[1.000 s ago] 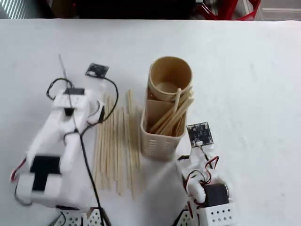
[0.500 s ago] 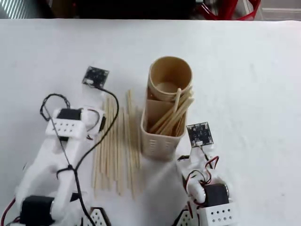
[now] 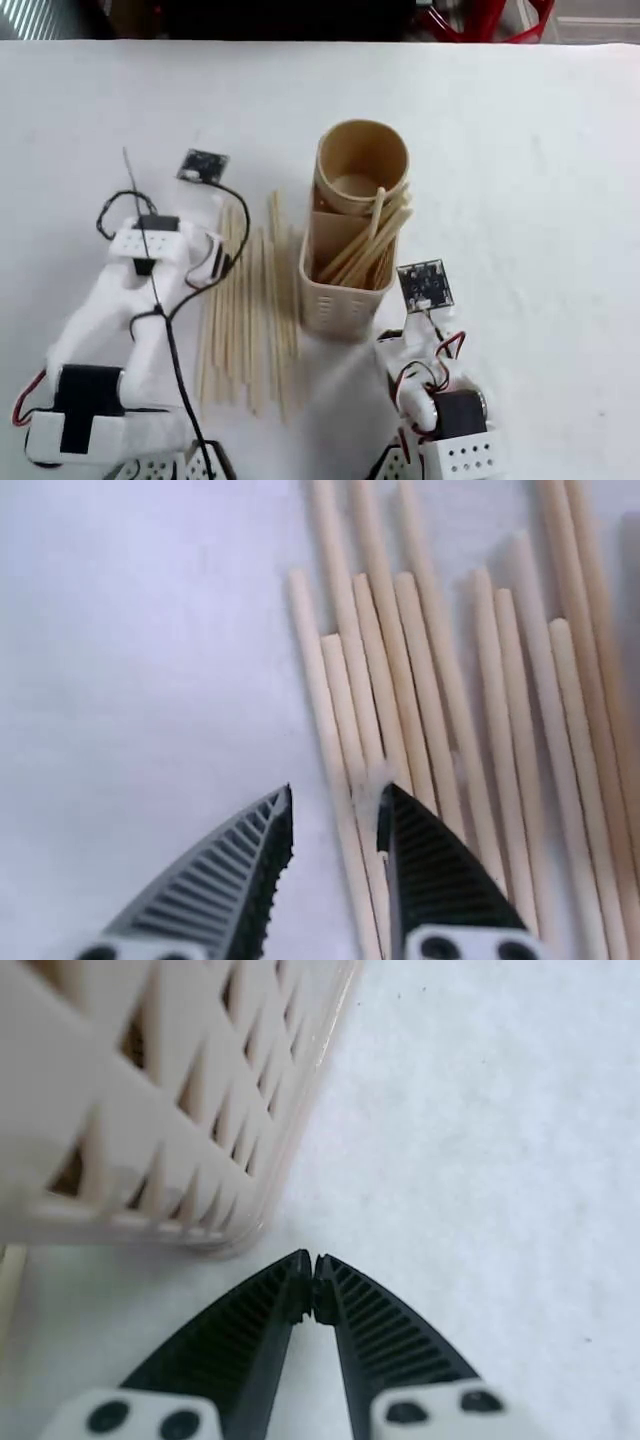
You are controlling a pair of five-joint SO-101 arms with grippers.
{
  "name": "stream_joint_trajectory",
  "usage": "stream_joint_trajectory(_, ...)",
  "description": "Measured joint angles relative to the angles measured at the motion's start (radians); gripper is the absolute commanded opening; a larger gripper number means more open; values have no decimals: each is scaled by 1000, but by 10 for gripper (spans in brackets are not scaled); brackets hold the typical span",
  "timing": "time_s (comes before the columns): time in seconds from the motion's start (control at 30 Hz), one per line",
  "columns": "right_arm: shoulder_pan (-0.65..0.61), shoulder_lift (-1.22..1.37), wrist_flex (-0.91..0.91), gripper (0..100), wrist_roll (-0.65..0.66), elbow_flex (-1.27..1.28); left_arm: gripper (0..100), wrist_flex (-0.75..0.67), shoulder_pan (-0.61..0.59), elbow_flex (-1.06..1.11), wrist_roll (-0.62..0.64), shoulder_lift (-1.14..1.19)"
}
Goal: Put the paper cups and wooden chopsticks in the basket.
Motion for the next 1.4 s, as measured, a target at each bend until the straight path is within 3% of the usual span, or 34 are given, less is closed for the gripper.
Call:
stream_joint_trajectory(0.77, 0, 0, 0, 19, 0, 0, 110, -23, 11, -3, 0, 15)
stream_joint_trajectory(1.03, 0, 0, 0, 19, 0, 0, 138, 20, 20, -118, 0, 187)
stream_joint_trajectory(1.4, 0, 0, 0, 19, 0, 0, 59, 41, 26, -149, 2, 210)
